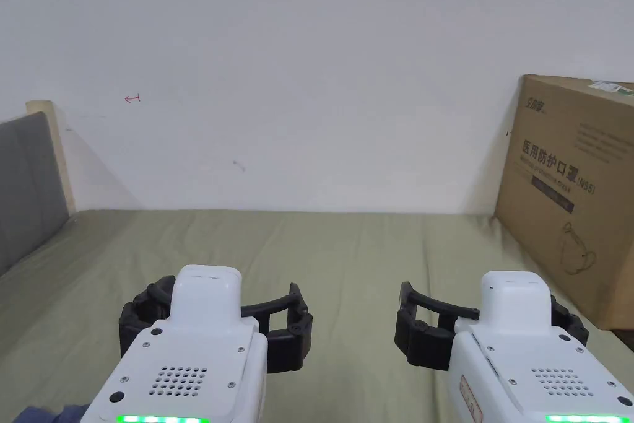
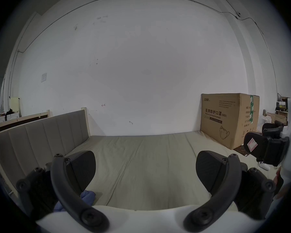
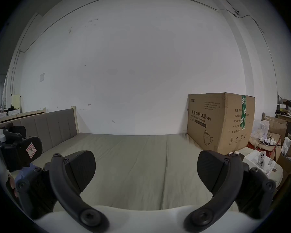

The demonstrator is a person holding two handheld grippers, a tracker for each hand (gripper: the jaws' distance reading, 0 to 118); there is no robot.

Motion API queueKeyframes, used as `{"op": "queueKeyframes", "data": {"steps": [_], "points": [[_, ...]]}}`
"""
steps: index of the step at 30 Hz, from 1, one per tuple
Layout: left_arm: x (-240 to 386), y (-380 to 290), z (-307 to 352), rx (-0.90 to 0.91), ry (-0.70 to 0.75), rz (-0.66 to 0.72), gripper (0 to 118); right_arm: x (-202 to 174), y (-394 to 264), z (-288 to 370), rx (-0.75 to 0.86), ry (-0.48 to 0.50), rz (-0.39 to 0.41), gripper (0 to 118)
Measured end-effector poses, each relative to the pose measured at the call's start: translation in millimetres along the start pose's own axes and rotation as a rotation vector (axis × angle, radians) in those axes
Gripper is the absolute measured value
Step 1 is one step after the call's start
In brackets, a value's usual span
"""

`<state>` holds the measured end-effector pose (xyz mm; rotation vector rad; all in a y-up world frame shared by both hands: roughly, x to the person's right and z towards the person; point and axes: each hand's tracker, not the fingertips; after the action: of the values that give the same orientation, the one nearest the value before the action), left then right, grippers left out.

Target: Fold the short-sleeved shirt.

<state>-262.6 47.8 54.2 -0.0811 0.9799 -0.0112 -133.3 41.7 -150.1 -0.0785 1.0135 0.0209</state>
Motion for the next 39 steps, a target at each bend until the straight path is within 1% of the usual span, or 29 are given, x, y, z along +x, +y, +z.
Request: {"op": "queueKeyframes", "data": {"steps": [1,8,16,39], "points": [[-0.2,0.0,0.0,0.000,0.000,0.002,118,0.0,0.0,-0.2,0.000,0.000,0.000,118],[-0.7,0.6,-1.7,0.004,0.010,-0.007,118,0.5,-0.2,-1.3,-0.004,-0.001,0.004,118],[-2.4,2.4,-3.9,-0.012,0.002,0.029,118,-0.6,-1.7,-1.8,-0.007,-0.002,0.011,118],[-1.1,0.6,1.2,0.005,0.011,0.025,118,-7.3,-2.2,0.8,-0.005,0.005,0.019,118]]}}
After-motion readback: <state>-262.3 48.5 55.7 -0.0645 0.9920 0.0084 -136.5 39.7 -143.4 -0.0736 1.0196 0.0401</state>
